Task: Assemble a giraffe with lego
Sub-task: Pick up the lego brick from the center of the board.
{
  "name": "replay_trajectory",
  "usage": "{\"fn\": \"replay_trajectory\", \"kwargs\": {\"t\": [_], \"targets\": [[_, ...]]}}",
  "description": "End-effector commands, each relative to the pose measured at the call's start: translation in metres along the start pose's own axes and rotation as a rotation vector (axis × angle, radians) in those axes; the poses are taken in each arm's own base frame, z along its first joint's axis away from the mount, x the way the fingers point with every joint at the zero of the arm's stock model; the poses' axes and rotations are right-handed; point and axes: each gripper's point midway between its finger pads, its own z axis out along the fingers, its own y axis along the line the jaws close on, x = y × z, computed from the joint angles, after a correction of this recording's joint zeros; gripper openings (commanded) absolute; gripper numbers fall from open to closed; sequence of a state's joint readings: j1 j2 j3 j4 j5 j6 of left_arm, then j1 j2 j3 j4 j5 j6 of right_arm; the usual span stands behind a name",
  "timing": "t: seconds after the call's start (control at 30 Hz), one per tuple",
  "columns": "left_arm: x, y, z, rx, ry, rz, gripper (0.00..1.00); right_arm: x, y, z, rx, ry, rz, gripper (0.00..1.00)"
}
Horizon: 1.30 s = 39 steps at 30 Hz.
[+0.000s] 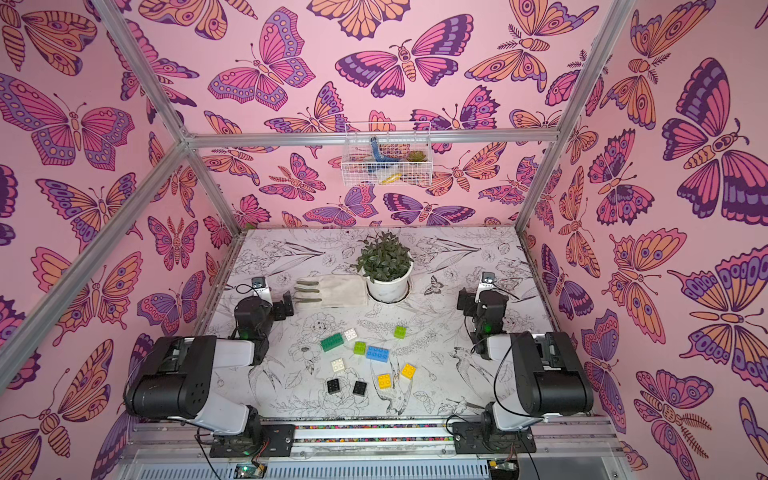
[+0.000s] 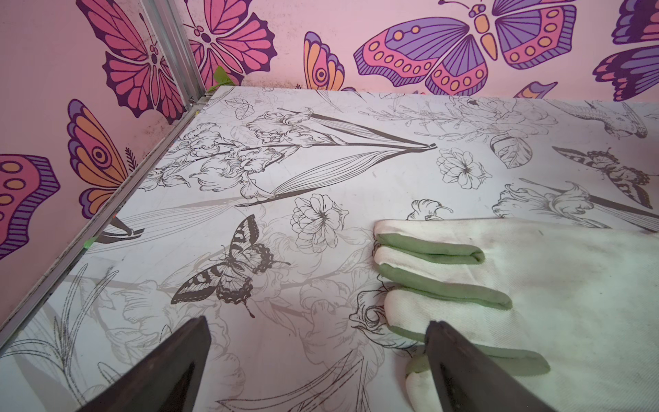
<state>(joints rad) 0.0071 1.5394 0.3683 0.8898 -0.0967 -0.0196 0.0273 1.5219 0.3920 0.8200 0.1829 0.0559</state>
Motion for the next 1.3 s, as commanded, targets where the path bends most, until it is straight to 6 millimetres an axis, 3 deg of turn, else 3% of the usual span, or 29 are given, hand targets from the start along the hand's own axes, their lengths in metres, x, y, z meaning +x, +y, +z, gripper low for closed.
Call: {"fn": "replay_trajectory", "kwargs": {"t": [0.0,0.2,0.37,0.47,0.63,0.77,0.9,1.03,1.13,1.27], "targets": [[-0.001,0.0,0.0,0.006,-0.006,-0.009,1.0,-0.009,0.0,-0.002,0.006,-0.029,0.015,0.99],[-0.012,0.006,-0.003,-0.028,0.002,-0.021,1.0,-0.008,0.0,-0.001,0.004,-0.019,0.018,0.99],[-0.024,-0.001,-0.017,-0.028,0.046,0.003,1.0,-0.012,-0.007,-0.003,0.04,-0.031,0.038,0.99],[-0.041,-0.01,-0.036,-0.051,0.055,-0.001,1.0,-0.03,-0.016,-0.007,0.097,-0.002,0.047,0.99],[-0.061,-0.024,-0.066,-0.036,0.067,-0.019,1.0,-0.061,-0.012,-0.036,0.061,0.08,0.061,0.99],[-0.06,-0.029,-0.082,-0.007,0.181,-0.09,1.0,-0.069,-0.014,-0.067,0.058,0.151,0.123,0.99],[-0.044,-0.038,-0.098,-0.01,0.42,-0.186,1.0,-0.064,-0.003,-0.1,0.029,0.287,0.167,0.99],[-0.035,-0.065,-0.115,0.055,0.517,-0.213,1.0,-0.054,0.015,-0.128,0.013,0.431,0.15,0.99],[-0.027,-0.079,-0.133,0.053,0.624,-0.244,1.0,-0.036,0.033,-0.147,-0.015,0.551,0.143,0.99],[-0.013,-0.105,-0.171,0.064,0.754,-0.264,1.0,-0.004,0.055,-0.176,-0.071,0.719,0.124,0.99]]}}
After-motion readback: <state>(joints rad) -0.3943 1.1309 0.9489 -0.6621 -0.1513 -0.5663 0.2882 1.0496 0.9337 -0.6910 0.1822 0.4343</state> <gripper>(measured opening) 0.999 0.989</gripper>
